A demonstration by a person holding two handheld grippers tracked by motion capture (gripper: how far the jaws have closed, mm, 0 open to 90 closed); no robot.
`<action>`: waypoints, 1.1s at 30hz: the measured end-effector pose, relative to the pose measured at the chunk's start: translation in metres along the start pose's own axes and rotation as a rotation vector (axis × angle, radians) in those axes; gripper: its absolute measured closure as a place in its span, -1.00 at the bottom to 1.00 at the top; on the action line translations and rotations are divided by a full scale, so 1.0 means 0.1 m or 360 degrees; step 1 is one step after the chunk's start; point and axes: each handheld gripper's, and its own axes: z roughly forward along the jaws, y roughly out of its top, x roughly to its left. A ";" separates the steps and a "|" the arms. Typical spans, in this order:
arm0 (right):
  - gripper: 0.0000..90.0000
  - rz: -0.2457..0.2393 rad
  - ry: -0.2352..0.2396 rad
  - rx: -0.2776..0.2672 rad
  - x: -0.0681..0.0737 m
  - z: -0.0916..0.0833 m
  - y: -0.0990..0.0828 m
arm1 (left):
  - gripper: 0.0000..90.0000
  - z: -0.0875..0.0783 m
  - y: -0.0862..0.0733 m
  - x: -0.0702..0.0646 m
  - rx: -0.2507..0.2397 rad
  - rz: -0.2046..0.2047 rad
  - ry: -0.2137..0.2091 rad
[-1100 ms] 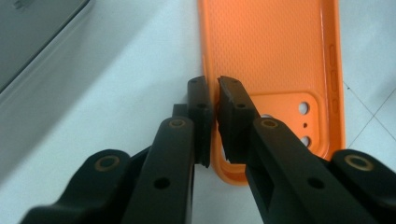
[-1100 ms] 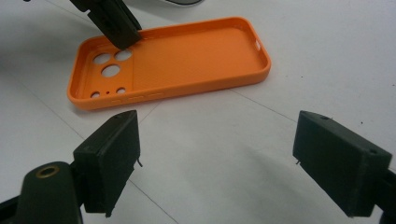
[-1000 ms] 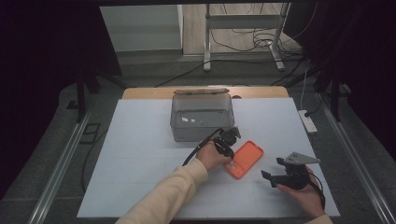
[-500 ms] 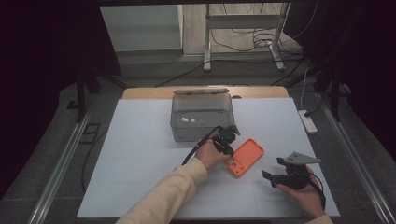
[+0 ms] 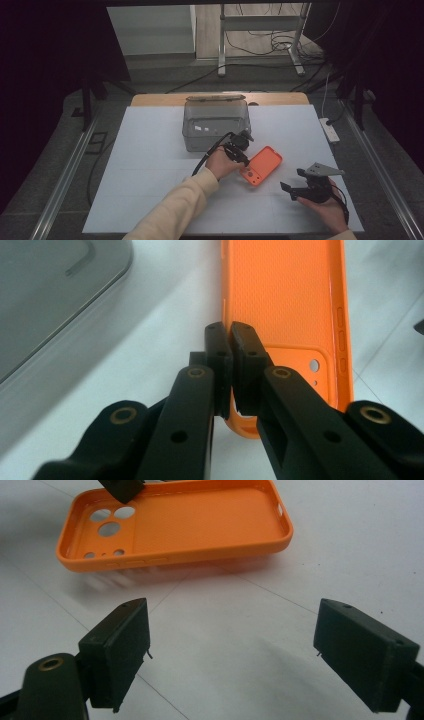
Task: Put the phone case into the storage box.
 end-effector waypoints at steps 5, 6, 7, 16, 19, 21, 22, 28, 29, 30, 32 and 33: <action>-0.66 0.0006 0.0009 -0.0017 0.00 -0.01 0.00 | 0.93 -0.07 -0.04 0.01 -0.0024 0.0028 -0.0016; -0.66 0.0008 0.0014 -0.0021 0.00 -0.02 0.01 | 0.93 -0.09 -0.05 0.01 -0.0029 0.0034 -0.0021; -0.66 0.0011 0.0017 -0.0020 -0.01 -0.02 0.01 | 0.93 -0.10 -0.05 0.01 -0.0034 0.0037 -0.0026; -0.62 0.0046 0.0052 -0.0036 -0.01 -0.05 0.02 | 0.93 -0.24 -0.16 0.04 -0.0090 0.0086 -0.0040; -0.62 0.0048 0.0058 -0.0038 0.00 -0.05 0.03 | 0.93 -0.28 -0.20 0.05 -0.0104 0.0102 -0.0041; -0.62 0.0045 0.0059 -0.0039 0.00 -0.05 0.03 | 0.93 -0.30 -0.22 0.05 -0.0114 0.0108 -0.0043; -0.63 0.0043 0.0059 -0.0040 0.00 -0.05 0.03 | 0.93 -0.31 -0.24 0.06 -0.0120 0.0113 -0.0042; -0.63 0.0045 0.0052 -0.0055 0.00 -0.06 0.03 | 0.93 -0.38 -0.32 0.07 -0.0147 0.0141 -0.0028; -0.63 0.0043 0.0052 -0.0059 0.00 -0.06 0.03 | 0.93 -0.39 -0.33 0.08 -0.0151 0.0146 -0.0030; -0.63 0.0046 0.0055 -0.0061 0.00 -0.06 0.03 | 0.93 -0.41 -0.35 0.08 -0.0158 0.0147 -0.0033; -0.64 0.0042 0.0057 -0.0065 0.01 -0.07 0.04 | 0.93 -0.44 -0.37 0.08 -0.0172 0.0151 -0.0038; -0.64 0.0044 0.0057 -0.0071 0.01 -0.07 0.04 | 0.93 -0.45 -0.38 0.09 -0.0176 0.0153 -0.0043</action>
